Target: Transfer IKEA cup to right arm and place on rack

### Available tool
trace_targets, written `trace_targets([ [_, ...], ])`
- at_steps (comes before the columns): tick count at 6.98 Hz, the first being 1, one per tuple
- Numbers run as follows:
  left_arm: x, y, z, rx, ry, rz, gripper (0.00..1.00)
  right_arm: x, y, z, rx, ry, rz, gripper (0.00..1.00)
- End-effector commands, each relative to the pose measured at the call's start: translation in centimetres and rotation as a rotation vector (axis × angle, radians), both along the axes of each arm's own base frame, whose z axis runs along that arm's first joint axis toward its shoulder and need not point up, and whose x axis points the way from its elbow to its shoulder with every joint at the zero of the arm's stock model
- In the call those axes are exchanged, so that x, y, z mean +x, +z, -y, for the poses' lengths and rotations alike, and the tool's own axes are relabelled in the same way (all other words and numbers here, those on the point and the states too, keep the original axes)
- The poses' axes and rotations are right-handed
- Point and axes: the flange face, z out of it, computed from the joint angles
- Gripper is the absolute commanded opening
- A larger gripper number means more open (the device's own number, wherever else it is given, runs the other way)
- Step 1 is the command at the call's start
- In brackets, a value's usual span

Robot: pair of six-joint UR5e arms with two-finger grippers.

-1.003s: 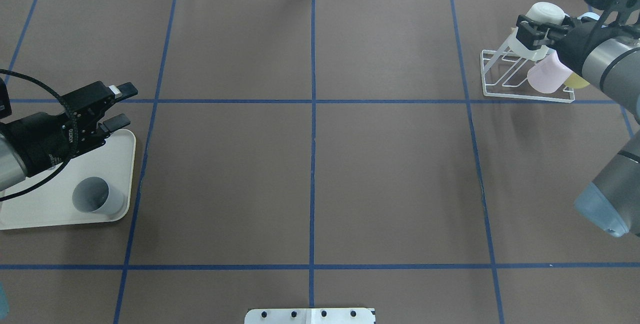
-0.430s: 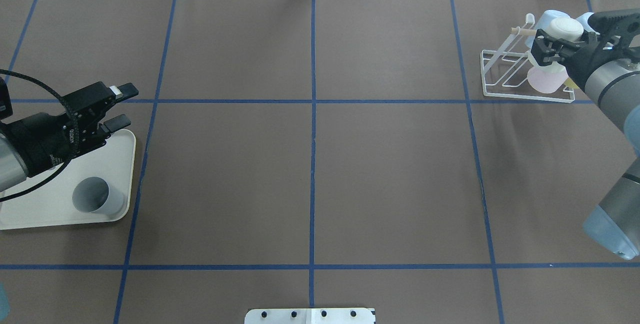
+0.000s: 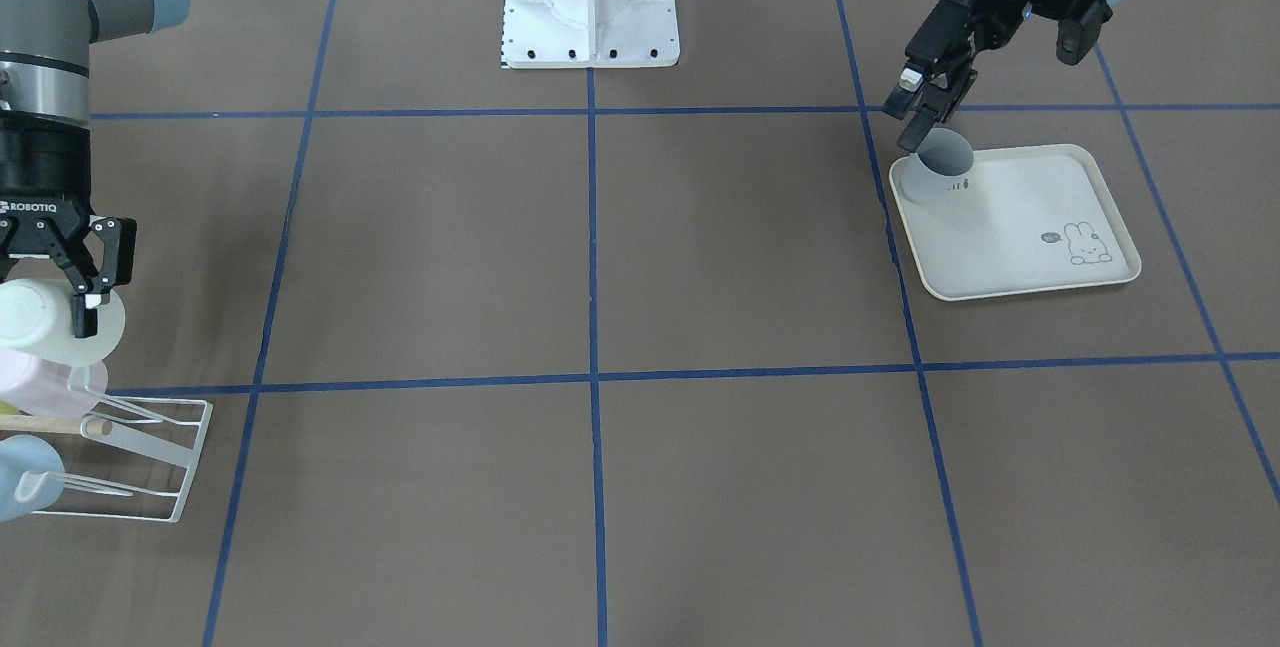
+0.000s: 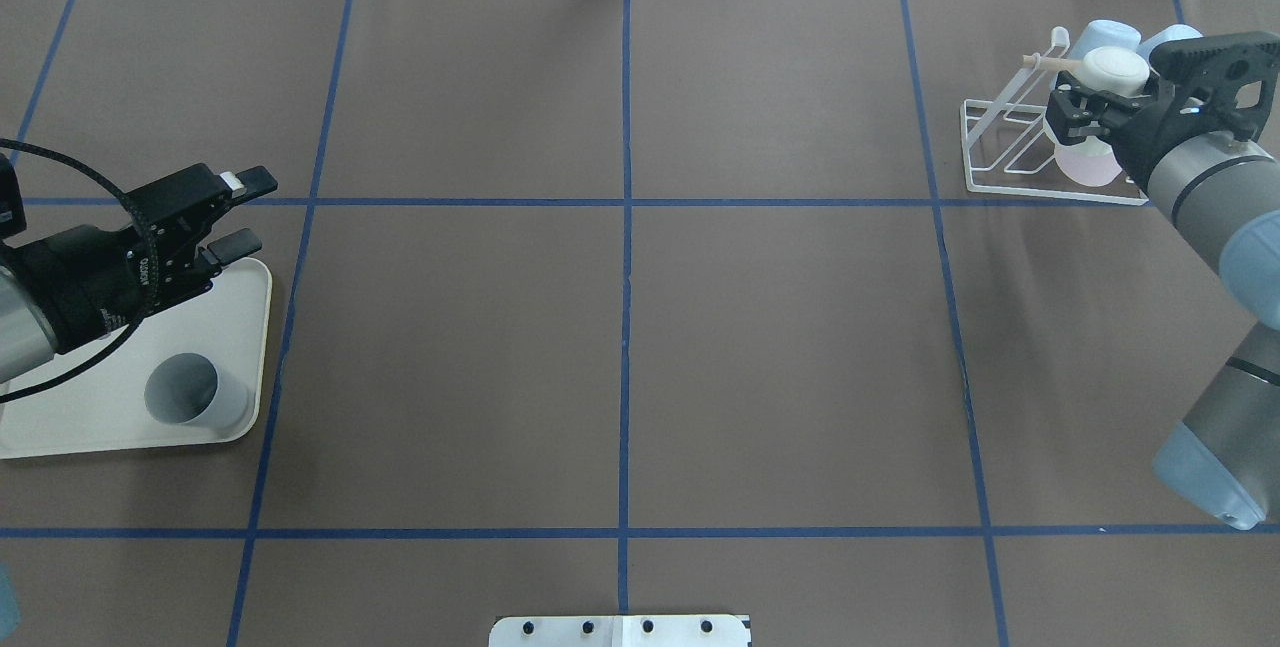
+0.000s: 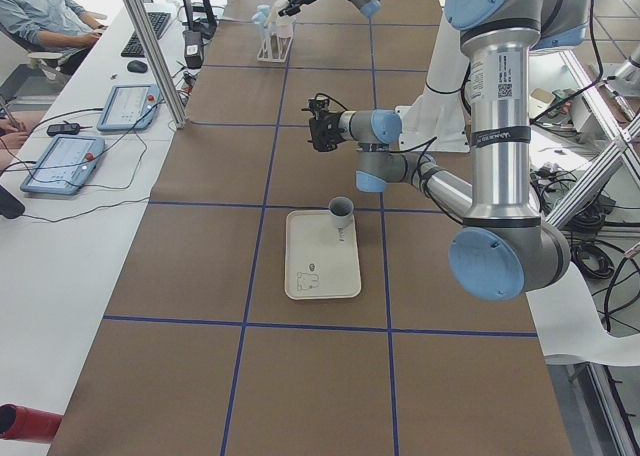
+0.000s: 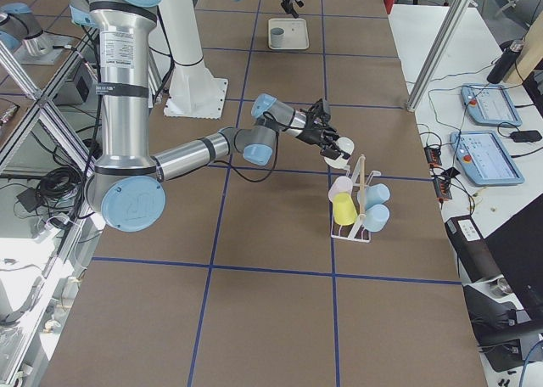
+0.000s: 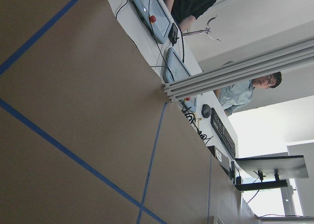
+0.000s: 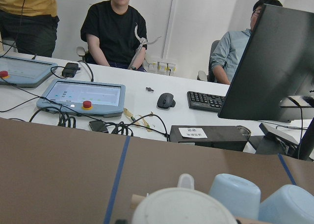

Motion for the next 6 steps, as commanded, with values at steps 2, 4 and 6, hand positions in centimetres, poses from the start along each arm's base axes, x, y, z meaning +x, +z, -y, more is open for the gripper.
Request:
trace_targets([
  [2, 0.1, 0.0, 0.0, -0.005, 0.0, -0.004, 1.0, -0.4, 0.0, 0.1, 0.011, -0.02, -0.038, 0.0],
  [4, 0.2, 0.0, 0.0, -0.008, 0.001, -0.007, 1.0, -0.5, 0.3, 0.3, 0.016, -0.026, -0.064, 0.0],
  [6, 0.2, 0.0, 0.1, -0.009, 0.001, -0.009, 1.0, -0.9, 0.0, 1.4, 0.025, -0.024, -0.076, 0.0],
])
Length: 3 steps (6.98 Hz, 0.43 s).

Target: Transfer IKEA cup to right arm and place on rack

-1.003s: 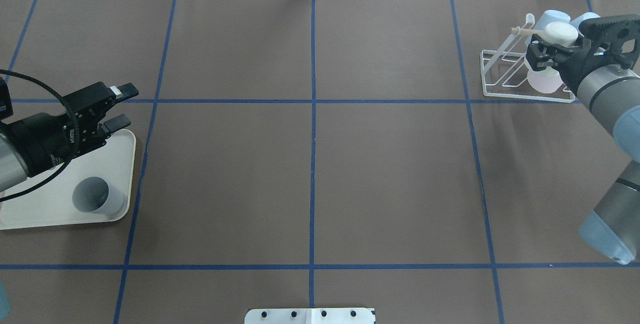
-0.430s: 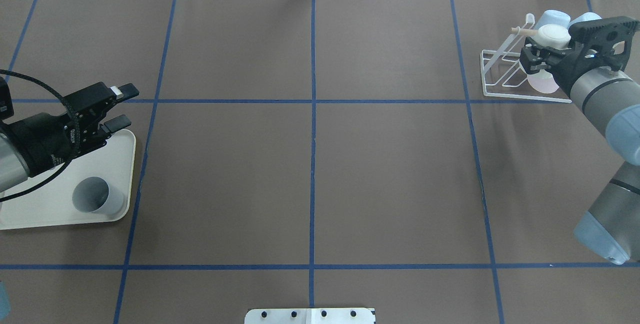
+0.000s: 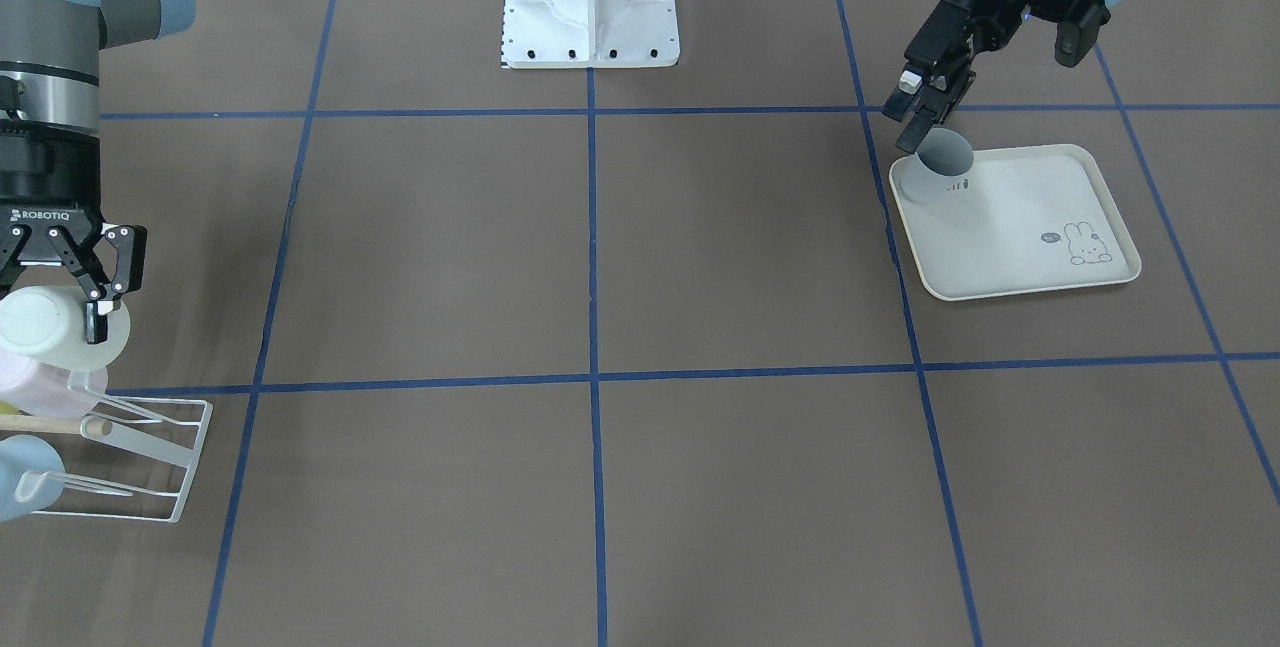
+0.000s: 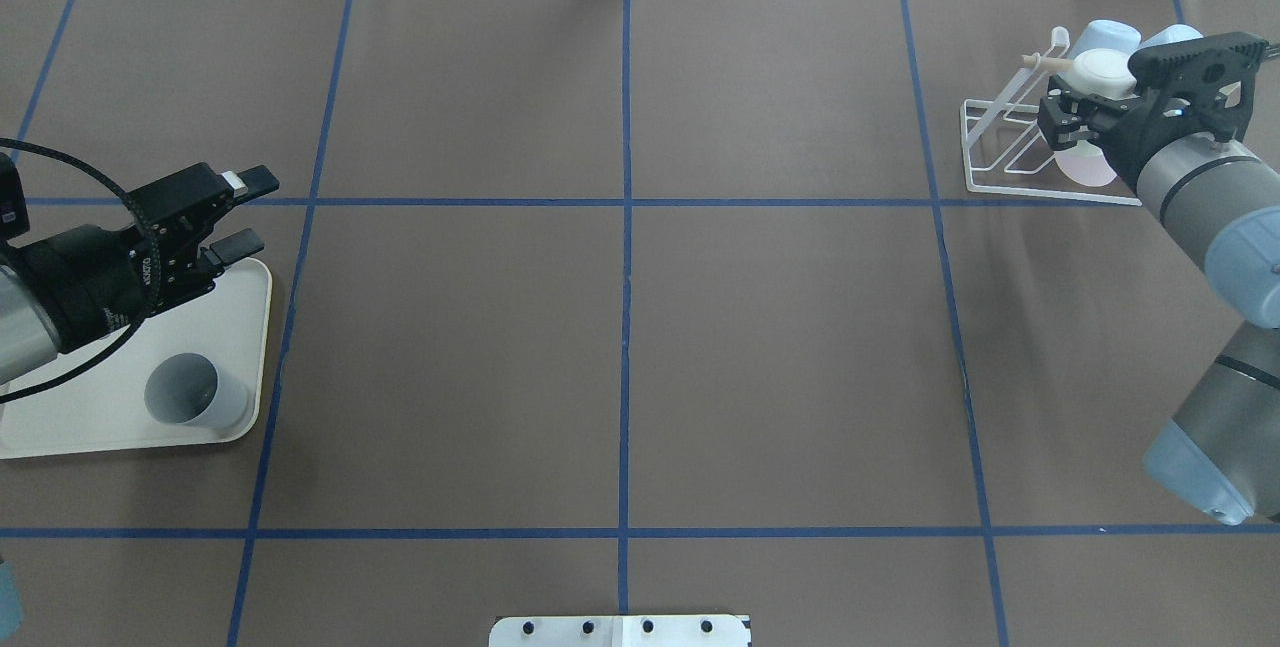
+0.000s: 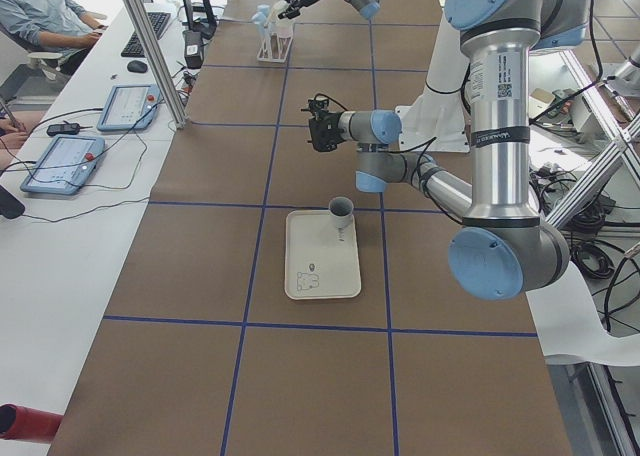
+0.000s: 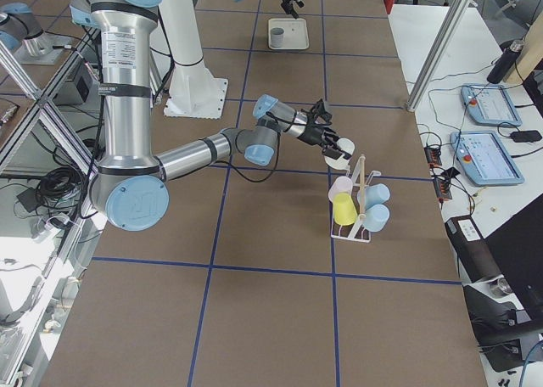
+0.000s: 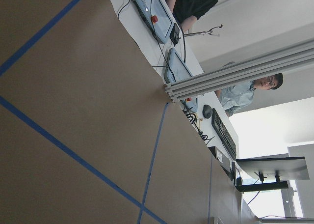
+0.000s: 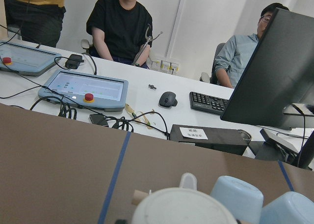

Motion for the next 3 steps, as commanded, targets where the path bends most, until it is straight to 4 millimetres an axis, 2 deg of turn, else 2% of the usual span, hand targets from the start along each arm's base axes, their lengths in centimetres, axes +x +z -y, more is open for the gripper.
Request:
trace_targets([
  [1, 0.06, 0.02, 0.0, -0.001, 0.001, 0.0, 1.0, -0.34, 0.08, 1.59, 0.002, 0.011, -0.013, 0.0],
  [3, 0.12, 0.04, 0.04, -0.003, 0.001, 0.0, 1.0, 0.41, 0.13, 2.04, 0.01, 0.014, -0.035, 0.0],
])
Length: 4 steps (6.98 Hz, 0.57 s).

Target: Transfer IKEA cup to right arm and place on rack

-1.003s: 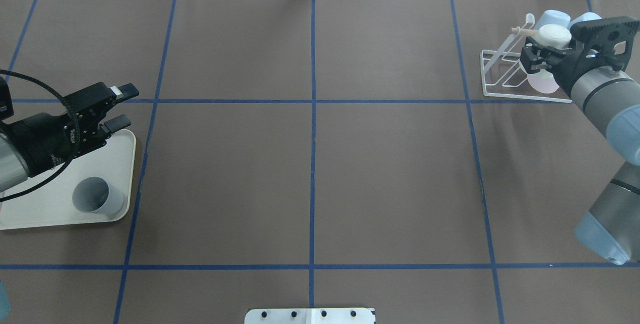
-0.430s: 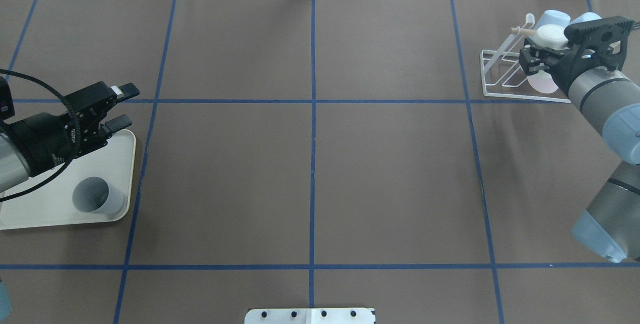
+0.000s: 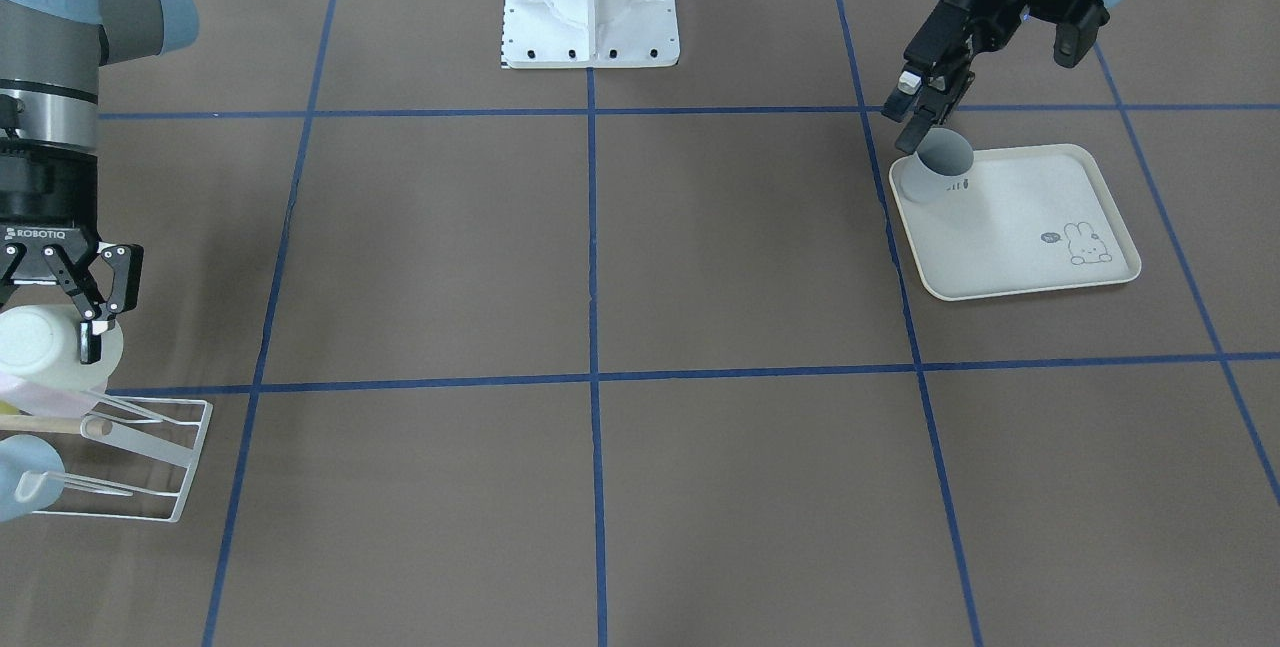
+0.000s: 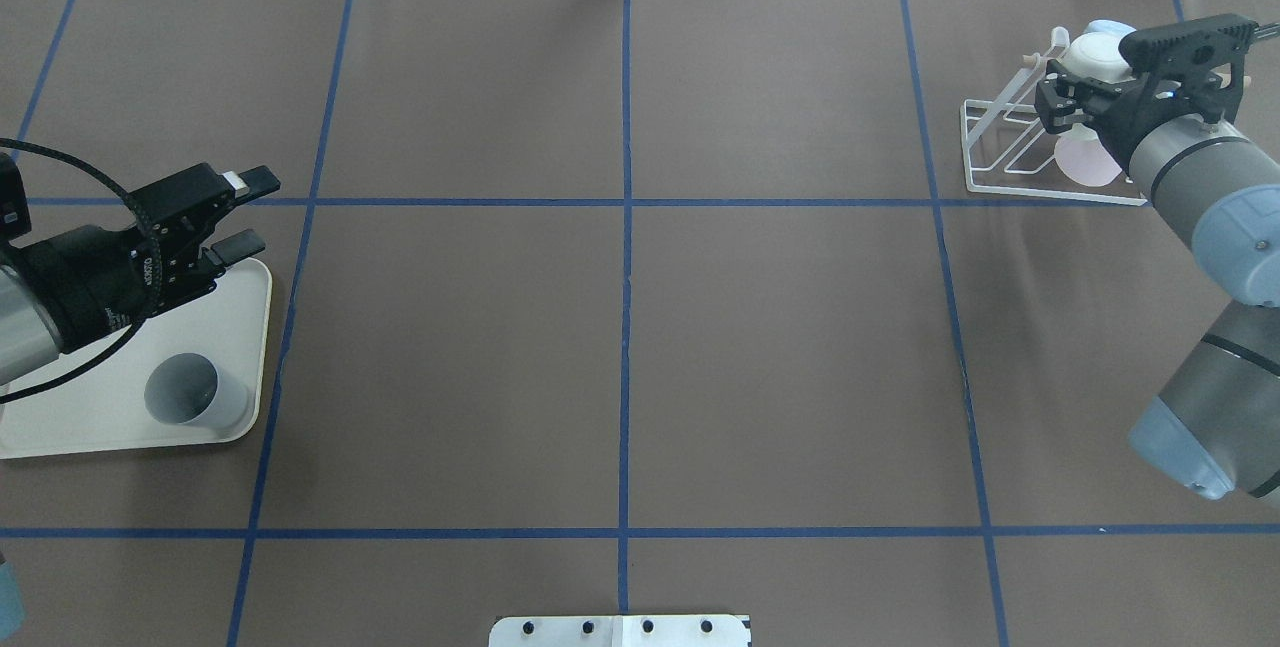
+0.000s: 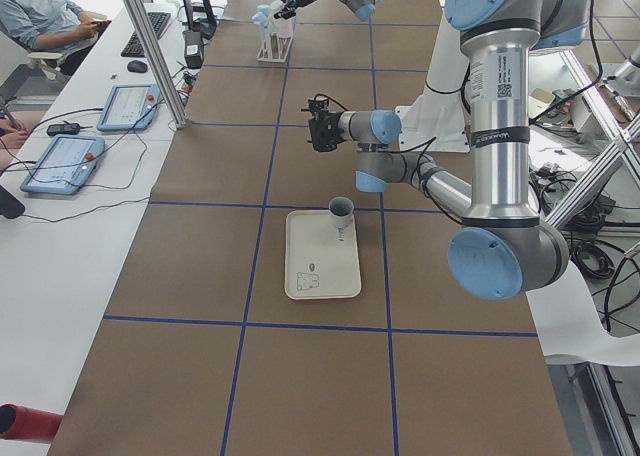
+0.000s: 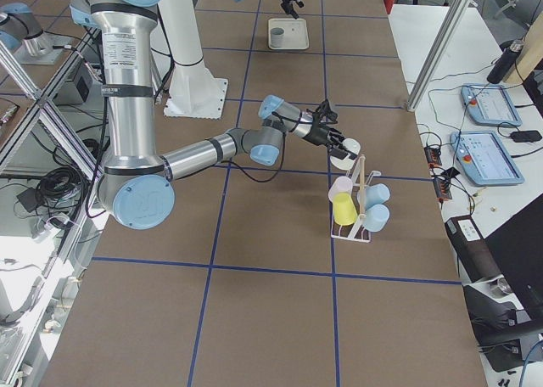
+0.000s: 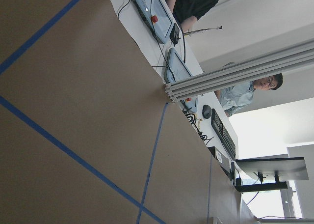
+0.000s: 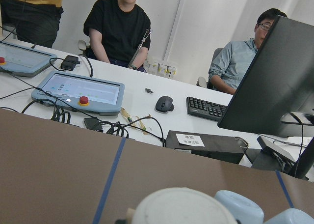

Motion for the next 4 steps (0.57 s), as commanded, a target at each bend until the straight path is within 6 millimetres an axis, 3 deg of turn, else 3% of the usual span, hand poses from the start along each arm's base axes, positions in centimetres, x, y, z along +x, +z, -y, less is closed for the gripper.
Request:
trace_targets([
  [1, 0.0, 0.1, 0.0, -0.003, 0.0, 0.003, 1.0, 0.0, 0.0, 0.6, 0.003, 0.003, -0.008, 0.0],
  [4, 0.1, 0.2, 0.1, -0.003, 0.0, 0.003, 1.0, -1.1, 0.7, 1.4, -0.007, -0.001, -0.015, 0.0],
])
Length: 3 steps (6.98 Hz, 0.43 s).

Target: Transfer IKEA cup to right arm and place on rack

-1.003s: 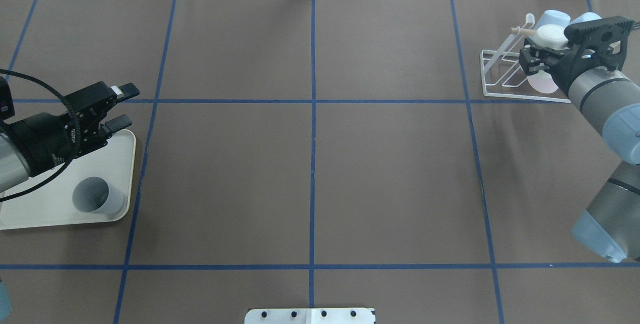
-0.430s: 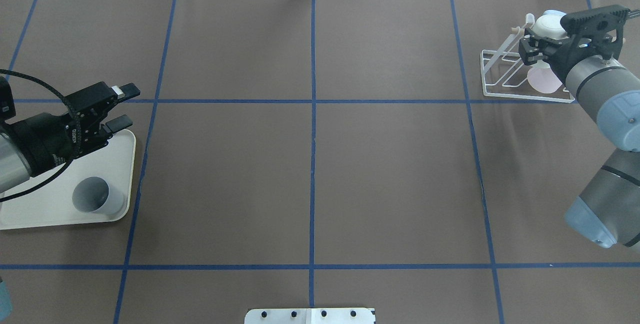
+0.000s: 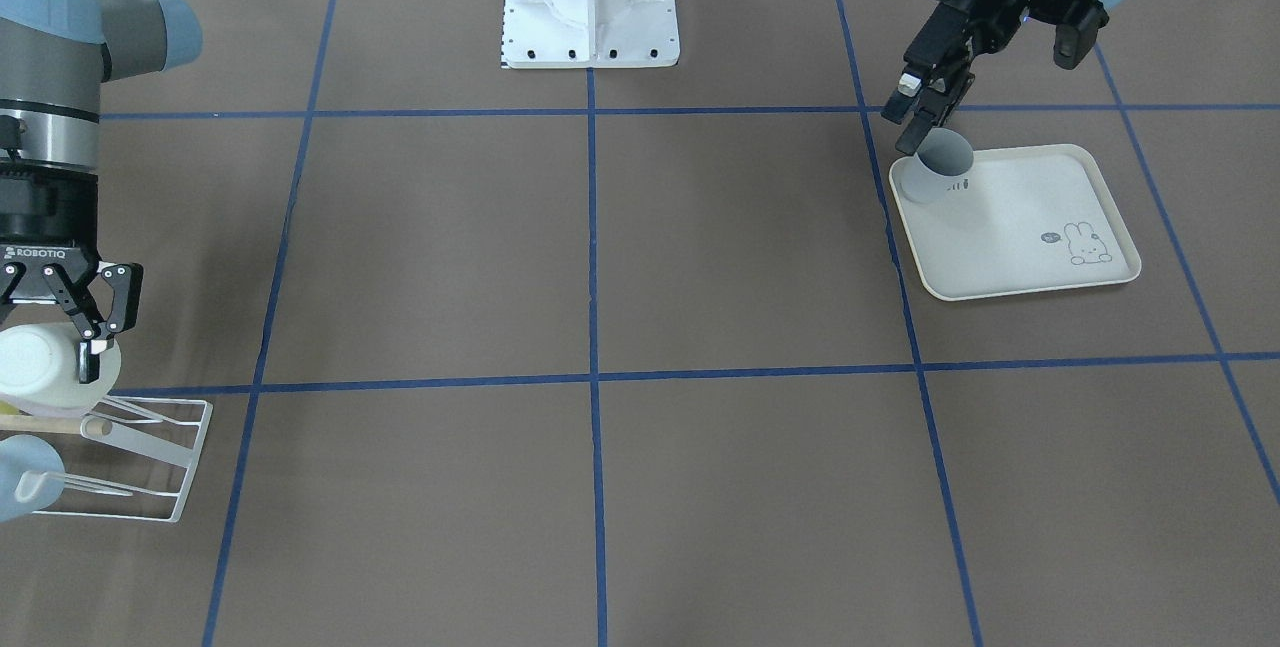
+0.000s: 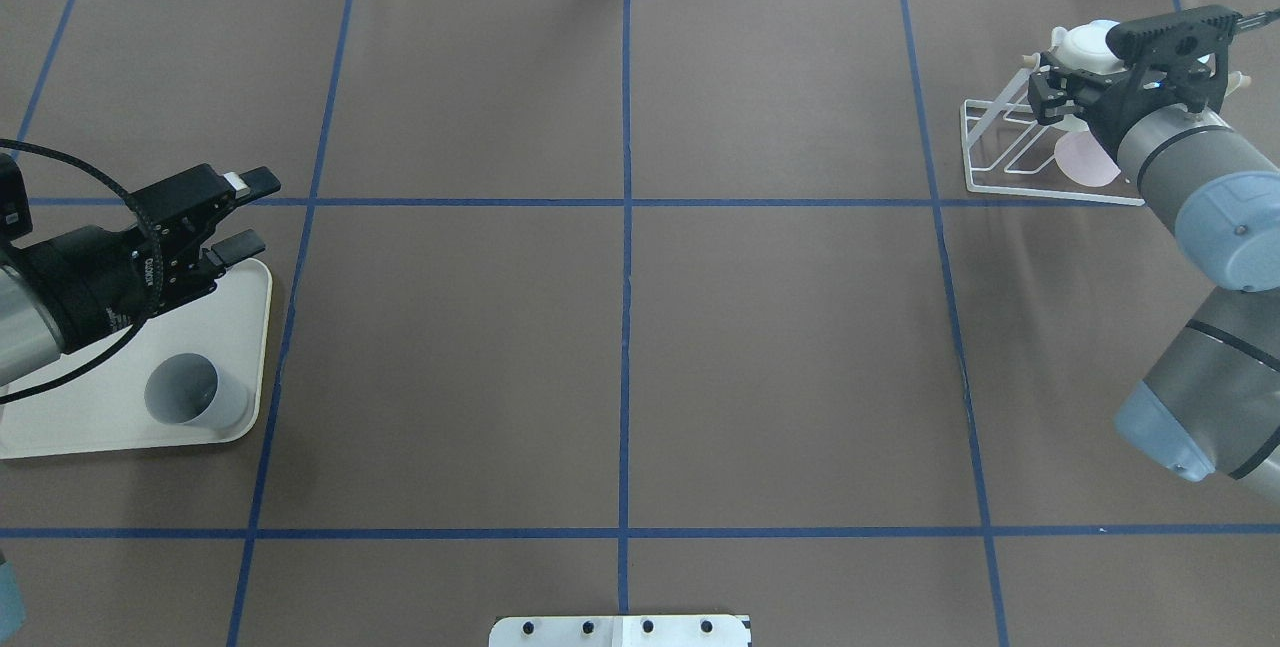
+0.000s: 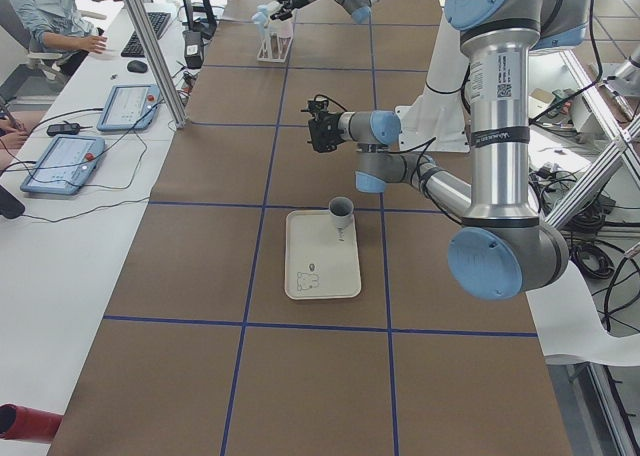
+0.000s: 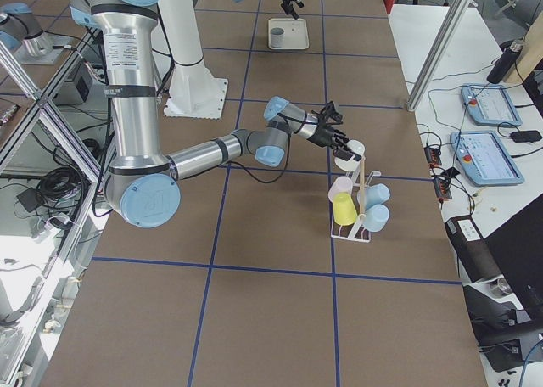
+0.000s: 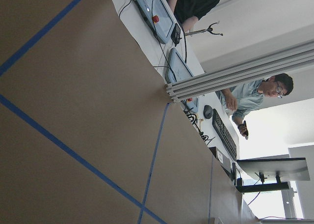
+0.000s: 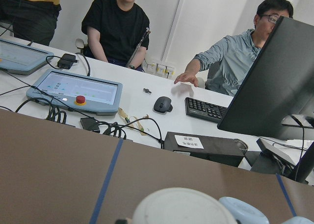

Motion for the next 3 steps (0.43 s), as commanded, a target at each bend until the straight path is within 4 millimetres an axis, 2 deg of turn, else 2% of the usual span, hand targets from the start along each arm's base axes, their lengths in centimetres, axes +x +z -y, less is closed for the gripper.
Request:
trace_targets([
  [1, 0.0, 0.1, 0.0, -0.001, 0.0, 0.001, 1.0, -0.4, 0.4, -0.1, -0.007, -0.005, 0.0, 0.0],
  [3, 0.0, 0.1, 0.0, -0.003, 0.0, 0.001, 1.0, -1.7, 0.6, -0.6, -0.012, -0.024, 0.005, 0.0],
])
